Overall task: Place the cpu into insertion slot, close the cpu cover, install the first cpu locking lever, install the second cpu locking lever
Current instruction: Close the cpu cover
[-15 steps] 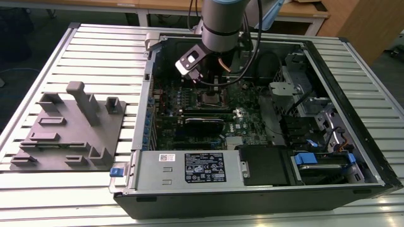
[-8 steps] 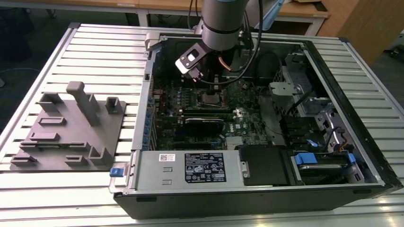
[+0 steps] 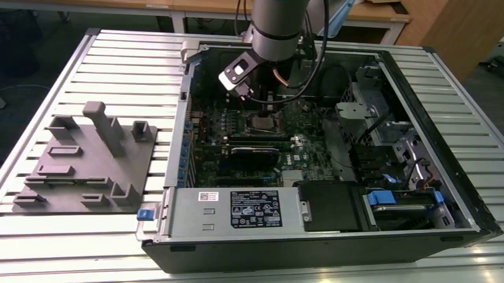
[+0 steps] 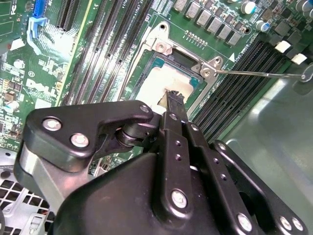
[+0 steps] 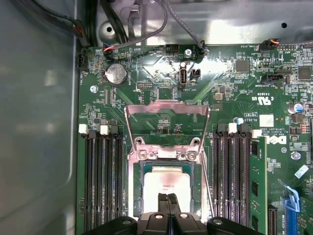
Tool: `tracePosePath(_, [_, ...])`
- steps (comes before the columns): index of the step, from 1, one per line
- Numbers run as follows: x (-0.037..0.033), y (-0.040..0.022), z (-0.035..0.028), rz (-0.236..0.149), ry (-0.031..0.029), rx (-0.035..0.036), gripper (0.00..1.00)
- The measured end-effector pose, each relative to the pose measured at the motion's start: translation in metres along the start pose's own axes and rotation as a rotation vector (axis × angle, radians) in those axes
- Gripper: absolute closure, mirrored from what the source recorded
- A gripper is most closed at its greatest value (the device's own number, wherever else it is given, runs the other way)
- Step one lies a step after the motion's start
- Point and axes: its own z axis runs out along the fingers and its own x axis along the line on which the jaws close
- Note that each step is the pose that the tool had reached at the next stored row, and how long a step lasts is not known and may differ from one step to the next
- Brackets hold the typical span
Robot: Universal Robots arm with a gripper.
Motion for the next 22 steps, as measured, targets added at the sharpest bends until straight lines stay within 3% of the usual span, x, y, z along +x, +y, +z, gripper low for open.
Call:
tracePosePath(13, [0.0005,0.0001,-0.0073,0.0,-0.0008,0.0,0.89])
tracePosePath(22, [0.001,0.0002,-0.0128,0.0,-0.0049,-0.0001,0.89])
